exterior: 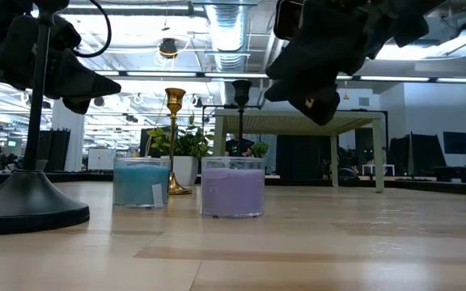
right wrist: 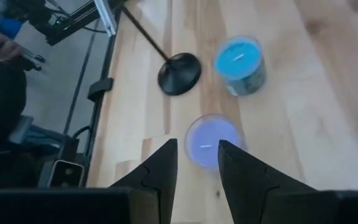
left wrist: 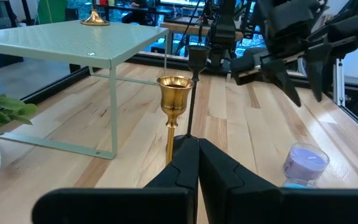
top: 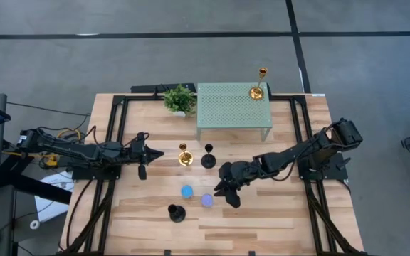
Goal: Pick & Place candle stick holders
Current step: Put the violet scented candle on the shelf
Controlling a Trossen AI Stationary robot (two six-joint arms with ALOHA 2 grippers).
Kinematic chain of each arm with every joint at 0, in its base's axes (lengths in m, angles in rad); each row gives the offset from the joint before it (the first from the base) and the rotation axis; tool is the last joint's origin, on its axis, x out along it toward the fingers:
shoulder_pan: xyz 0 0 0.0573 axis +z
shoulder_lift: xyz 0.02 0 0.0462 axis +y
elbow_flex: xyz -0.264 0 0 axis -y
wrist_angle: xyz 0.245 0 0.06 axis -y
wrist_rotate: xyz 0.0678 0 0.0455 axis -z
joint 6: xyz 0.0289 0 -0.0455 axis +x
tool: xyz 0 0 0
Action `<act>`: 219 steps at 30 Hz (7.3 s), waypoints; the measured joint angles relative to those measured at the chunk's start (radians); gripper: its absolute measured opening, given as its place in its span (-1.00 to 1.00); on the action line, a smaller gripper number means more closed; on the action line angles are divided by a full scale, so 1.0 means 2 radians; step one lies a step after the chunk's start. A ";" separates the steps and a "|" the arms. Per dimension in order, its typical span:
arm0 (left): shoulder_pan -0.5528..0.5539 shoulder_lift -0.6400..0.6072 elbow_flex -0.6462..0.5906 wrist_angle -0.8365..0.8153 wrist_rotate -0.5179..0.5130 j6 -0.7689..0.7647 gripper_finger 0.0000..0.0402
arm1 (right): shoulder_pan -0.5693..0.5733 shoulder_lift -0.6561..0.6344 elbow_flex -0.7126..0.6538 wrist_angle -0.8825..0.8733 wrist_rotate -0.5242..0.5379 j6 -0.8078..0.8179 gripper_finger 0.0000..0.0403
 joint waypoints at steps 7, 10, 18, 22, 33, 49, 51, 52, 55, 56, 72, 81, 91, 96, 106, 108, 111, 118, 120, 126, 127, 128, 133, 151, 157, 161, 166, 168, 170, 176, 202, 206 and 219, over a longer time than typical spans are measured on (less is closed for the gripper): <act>0.000 0.000 0.000 0.000 0.000 0.000 -0.96 | -0.001 0.066 0.027 0.002 -0.001 0.054 -0.46; 0.000 0.000 0.000 0.000 0.000 0.000 -0.96 | 0.001 0.098 0.062 -0.015 -0.004 0.070 -0.46; 0.000 0.000 0.000 0.001 0.000 0.000 -0.96 | -0.002 0.123 0.134 -0.134 -0.001 0.066 -0.46; 0.000 0.000 0.000 0.001 0.000 0.003 -0.96 | -0.003 0.124 0.139 -0.154 0.000 0.066 -0.46; 0.000 0.000 0.000 0.001 0.000 0.003 -0.96 | -0.003 0.126 0.138 -0.173 0.012 0.064 -0.46; 0.000 0.000 0.000 0.000 0.000 0.004 -0.96 | -0.002 0.125 0.138 -0.177 0.011 0.065 -0.46; 0.000 0.000 0.000 0.000 0.000 0.004 -0.96 | -0.002 0.125 0.138 -0.177 0.011 0.068 -0.46; 0.000 0.000 0.000 0.000 0.000 0.004 -0.96 | -0.001 0.125 0.138 -0.177 0.010 0.068 -0.46; 0.000 0.000 0.000 0.000 0.000 0.004 -0.96 | -0.001 0.125 0.138 -0.176 0.000 0.070 -0.46; 0.000 0.000 0.000 0.000 0.000 0.004 -0.96 | -0.001 0.125 0.138 -0.175 -0.002 0.070 -0.46; 0.000 0.000 0.000 0.000 0.000 0.004 -0.96 | 0.000 0.132 0.138 -0.151 -0.019 0.077 -0.46; 0.000 0.000 0.000 0.000 0.000 0.004 -0.96 | 0.001 0.132 0.138 -0.152 -0.011 0.068 -0.47; 0.000 0.000 0.000 0.000 0.000 0.004 -0.96 | 0.001 0.143 0.139 -0.151 -0.015 0.069 -0.70; 0.000 0.000 0.000 0.000 0.000 0.004 -0.96 | 0.001 0.143 0.139 -0.154 -0.015 0.066 -0.74; 0.000 0.000 0.000 0.000 0.000 0.004 -0.96 | 0.001 0.143 0.139 -0.159 -0.016 0.050 -0.99; 0.000 0.000 0.000 0.000 0.000 0.004 -0.96 | 0.001 0.140 0.140 -0.170 -0.017 0.049 -0.99; 0.000 0.000 0.000 0.000 0.000 0.004 -0.96 | 0.001 0.139 0.155 -0.210 -0.013 0.038 -0.99; 0.000 0.000 0.000 0.000 0.000 0.004 -0.96 | 0.001 0.120 0.206 -0.311 0.010 -0.005 -1.00; 0.000 0.000 0.000 0.000 0.000 0.004 -0.96 | 0.001 0.116 0.218 -0.316 0.014 -0.016 -1.00; 0.000 0.000 0.000 0.000 0.000 0.004 -0.96 | 0.004 0.060 0.232 -0.387 0.072 -0.032 -1.00; 0.000 0.002 0.000 0.000 0.000 0.004 -0.96 | 0.004 0.048 0.231 -0.403 0.088 -0.034 -1.00; 0.000 0.002 0.000 0.000 0.000 0.004 -0.96 | 0.004 0.035 0.231 -0.410 0.103 -0.037 -1.00; 0.000 0.011 0.000 0.000 0.000 0.004 -0.96 | -0.015 -0.020 0.232 -0.439 0.146 -0.044 -1.00; 0.000 0.028 0.000 0.008 -0.002 0.004 -0.96 | -0.197 -0.011 0.455 -0.628 0.143 -0.183 -1.00; 0.000 0.036 0.000 0.013 -0.004 0.004 -0.96 | -0.267 0.024 0.539 -0.672 0.144 -0.211 -1.00; 0.000 0.039 0.000 0.015 -0.006 0.004 -0.96 | -0.312 0.051 0.567 -0.684 0.143 -0.225 -1.00; 0.000 0.039 0.000 0.019 -0.006 0.004 -0.96 | -0.361 0.085 0.579 -0.693 0.139 -0.238 -1.00; 0.000 0.039 0.000 0.021 -0.006 0.004 -0.96 | -0.378 0.097 0.579 -0.694 0.122 -0.245 -1.00; 0.000 0.039 0.000 0.021 -0.006 0.004 -0.96 | -0.395 0.109 0.579 -0.697 0.105 -0.247 -1.00; 0.000 0.039 0.000 0.021 -0.006 0.004 -0.96 | -0.429 0.120 0.579 -0.702 0.089 -0.250 -1.00; 0.000 0.039 0.000 0.023 -0.006 0.004 -0.96 | -0.441 0.118 0.595 -0.714 0.038 -0.514 -1.00; 0.000 0.039 0.000 0.023 -0.006 0.004 -0.96 | -0.464 0.118 0.595 -0.715 0.040 -0.533 -1.00; 0.000 0.039 0.000 0.023 -0.007 0.006 -0.96 | -0.480 0.162 0.595 -0.716 0.048 -0.561 -1.00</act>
